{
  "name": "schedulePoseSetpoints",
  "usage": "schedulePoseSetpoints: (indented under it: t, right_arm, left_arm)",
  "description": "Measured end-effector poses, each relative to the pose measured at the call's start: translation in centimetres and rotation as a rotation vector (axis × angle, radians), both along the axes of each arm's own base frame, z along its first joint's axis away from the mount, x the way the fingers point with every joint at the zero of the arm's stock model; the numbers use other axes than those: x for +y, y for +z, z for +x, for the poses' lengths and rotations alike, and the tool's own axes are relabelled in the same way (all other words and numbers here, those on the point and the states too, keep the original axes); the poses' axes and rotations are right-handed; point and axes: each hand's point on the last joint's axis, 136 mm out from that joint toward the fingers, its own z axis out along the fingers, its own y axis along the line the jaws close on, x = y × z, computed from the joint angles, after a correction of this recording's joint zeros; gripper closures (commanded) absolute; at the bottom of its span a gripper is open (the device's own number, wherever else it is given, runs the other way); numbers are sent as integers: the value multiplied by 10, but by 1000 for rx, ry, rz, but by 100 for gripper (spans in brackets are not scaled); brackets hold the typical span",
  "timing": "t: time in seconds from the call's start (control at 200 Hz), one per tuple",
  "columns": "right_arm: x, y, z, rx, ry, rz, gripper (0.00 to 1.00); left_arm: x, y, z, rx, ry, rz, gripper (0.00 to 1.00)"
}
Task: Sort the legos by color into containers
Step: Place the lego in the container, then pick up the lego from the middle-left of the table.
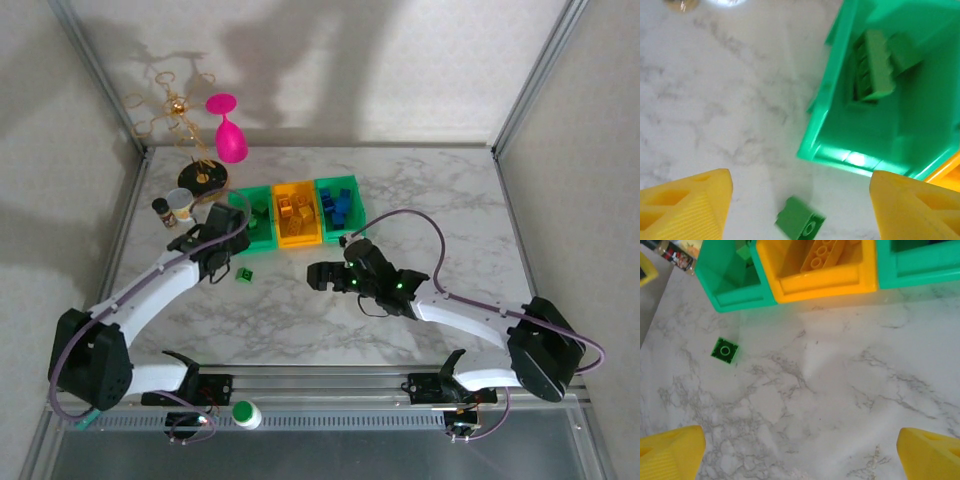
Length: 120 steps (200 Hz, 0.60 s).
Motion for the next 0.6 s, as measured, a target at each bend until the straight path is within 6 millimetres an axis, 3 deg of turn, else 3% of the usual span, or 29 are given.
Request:
schedulePoseSetpoints:
  t: [0.125, 0.2, 0.35, 0.601]
  right_arm:
    - [4, -4, -3, 8, 8, -4, 1]
    - [5, -4, -2, 4, 2, 1, 1]
    - [4, -3, 0, -3, -9, 2, 1]
    - [2, -4, 1, -7, -20, -7, 1]
  left_arm:
    - [-2, -33, -23, 73, -11, -10, 17]
    - [-13, -47, -31, 110, -54, -4, 13]
    - [-33, -61, -31, 130, -106, -1, 12]
    - [-31, -99, -37, 210, -103, 33, 18]
